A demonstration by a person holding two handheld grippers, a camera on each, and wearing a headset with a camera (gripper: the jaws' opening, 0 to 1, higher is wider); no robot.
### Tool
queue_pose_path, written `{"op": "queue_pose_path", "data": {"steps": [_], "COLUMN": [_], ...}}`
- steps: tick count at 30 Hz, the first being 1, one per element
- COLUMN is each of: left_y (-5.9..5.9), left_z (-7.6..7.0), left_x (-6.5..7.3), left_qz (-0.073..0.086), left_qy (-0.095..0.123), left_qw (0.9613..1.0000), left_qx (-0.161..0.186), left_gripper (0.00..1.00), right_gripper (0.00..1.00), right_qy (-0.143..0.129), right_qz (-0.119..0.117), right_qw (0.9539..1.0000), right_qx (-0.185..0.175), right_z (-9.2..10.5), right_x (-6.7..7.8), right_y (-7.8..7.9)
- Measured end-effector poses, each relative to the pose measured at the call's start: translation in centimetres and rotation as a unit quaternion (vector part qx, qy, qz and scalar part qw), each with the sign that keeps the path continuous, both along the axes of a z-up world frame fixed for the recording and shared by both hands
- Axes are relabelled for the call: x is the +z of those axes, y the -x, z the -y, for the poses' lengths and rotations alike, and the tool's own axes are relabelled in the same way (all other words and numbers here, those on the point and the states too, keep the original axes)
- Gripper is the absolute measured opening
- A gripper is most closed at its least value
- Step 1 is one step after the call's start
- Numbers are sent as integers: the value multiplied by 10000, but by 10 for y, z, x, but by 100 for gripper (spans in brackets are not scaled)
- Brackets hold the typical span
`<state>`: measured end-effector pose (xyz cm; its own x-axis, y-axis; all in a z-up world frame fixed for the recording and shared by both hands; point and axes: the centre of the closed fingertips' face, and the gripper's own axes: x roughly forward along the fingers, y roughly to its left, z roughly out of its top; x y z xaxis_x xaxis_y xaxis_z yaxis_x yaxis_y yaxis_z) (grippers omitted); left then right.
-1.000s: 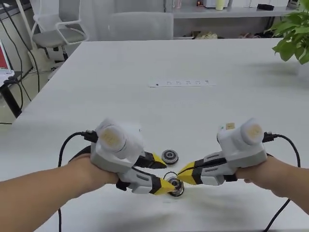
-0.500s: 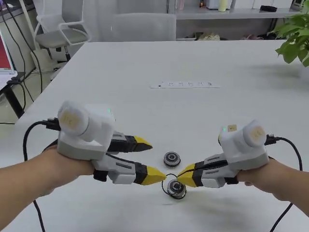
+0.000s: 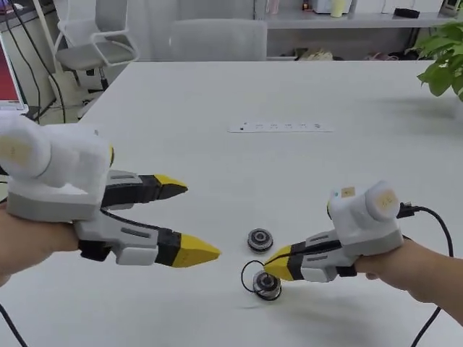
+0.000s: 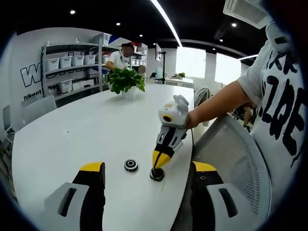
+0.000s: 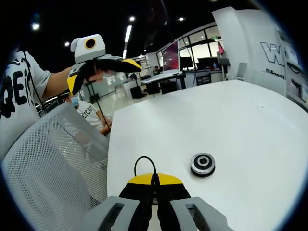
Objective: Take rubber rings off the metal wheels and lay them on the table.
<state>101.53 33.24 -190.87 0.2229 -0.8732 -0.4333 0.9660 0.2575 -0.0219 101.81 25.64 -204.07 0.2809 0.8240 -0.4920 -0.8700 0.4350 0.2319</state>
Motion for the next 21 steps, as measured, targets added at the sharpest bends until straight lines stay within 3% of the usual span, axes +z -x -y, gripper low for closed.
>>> {"op": "queue_pose_path", "data": {"steps": [6, 13, 21], "left_y": [2, 5, 7], "left_z": [-13, -24, -37], "left_x": [11, 20, 22], "left_qz": [33, 185, 250], "left_qy": [14, 11, -38], "left_qw": [9999, 9996, 9993], "left_qx": [113, 192, 276], "left_gripper": [79, 89, 91], "right_gripper": [0, 0, 0], "right_qy": [-20, -87, -151], "right_qz": [-7, -3, -47], "right_qw": [10000, 9999, 9997], "right_qx": [50, 110, 203], "right_z": [-7, -19, -34], "right_x": [1, 3, 2], "right_y": [-3, -6, -7]}}
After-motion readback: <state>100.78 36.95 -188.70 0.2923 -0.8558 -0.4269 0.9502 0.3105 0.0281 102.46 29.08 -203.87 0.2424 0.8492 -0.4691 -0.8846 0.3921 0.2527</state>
